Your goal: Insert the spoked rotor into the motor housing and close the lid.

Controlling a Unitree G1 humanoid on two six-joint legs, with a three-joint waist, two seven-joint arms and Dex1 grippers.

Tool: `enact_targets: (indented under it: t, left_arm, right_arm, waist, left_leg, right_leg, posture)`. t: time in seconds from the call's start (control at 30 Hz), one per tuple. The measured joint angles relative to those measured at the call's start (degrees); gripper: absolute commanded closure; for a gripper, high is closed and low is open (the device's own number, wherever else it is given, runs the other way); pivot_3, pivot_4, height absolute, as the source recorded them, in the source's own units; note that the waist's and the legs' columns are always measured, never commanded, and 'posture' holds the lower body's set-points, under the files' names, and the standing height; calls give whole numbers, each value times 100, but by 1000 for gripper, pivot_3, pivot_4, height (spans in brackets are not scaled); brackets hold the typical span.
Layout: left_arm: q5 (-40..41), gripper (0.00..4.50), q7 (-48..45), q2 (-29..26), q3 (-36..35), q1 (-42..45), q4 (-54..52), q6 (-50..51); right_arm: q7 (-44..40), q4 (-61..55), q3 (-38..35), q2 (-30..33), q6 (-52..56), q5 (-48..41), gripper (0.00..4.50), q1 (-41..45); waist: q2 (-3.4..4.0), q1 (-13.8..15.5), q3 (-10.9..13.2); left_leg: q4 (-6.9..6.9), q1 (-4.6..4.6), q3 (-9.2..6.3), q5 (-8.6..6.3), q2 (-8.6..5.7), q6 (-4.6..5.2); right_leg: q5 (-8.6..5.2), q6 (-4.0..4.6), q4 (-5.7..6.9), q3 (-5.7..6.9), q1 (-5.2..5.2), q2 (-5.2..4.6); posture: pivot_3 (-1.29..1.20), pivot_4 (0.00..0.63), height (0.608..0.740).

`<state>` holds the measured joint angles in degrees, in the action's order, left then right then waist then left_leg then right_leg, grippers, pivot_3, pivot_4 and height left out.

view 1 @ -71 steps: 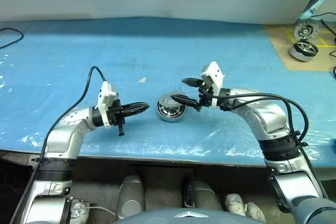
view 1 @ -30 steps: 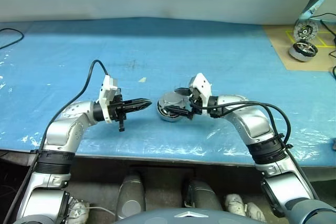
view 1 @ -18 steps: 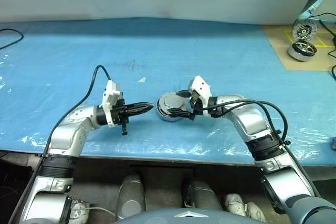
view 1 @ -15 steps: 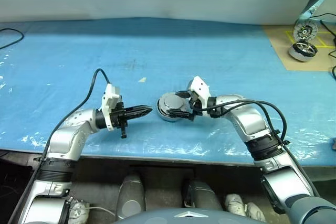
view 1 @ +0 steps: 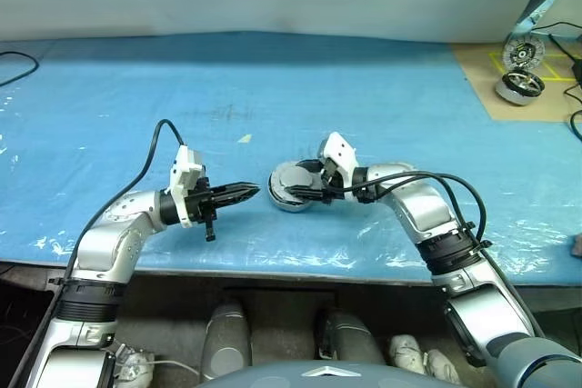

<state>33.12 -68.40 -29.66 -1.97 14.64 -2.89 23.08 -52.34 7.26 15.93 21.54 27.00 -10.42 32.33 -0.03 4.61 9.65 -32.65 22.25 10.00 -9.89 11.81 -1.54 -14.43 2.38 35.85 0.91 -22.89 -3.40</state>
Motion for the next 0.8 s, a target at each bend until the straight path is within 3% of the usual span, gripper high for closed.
enact_targets:
  t: [0.3, 0.8]
  left_arm:
    - [-60, 4500, -190, 35, 121, 571, 439, -34]
    - [-59, 4500, 94, 118, 61, 30, 238, -84]
  right_arm:
    - [323, 44, 3, -257, -15, 83, 1552, -11]
    - [587, 569, 74, -637, -392, 360, 1552, 76]
  waist:
    - [0, -60, 0]
    - [-3, -91, -3]
  left_leg:
    - [-2, -5, 2, 0, -1, 0]
    - [9, -55, 8, -1, 2, -1]
  right_leg:
    - [1, 0, 0, -10, 3, -1]
    - [0, 1, -2, -22, 38, 0]
  posture:
    - [0, 150, 740]
    - [0, 150, 740]
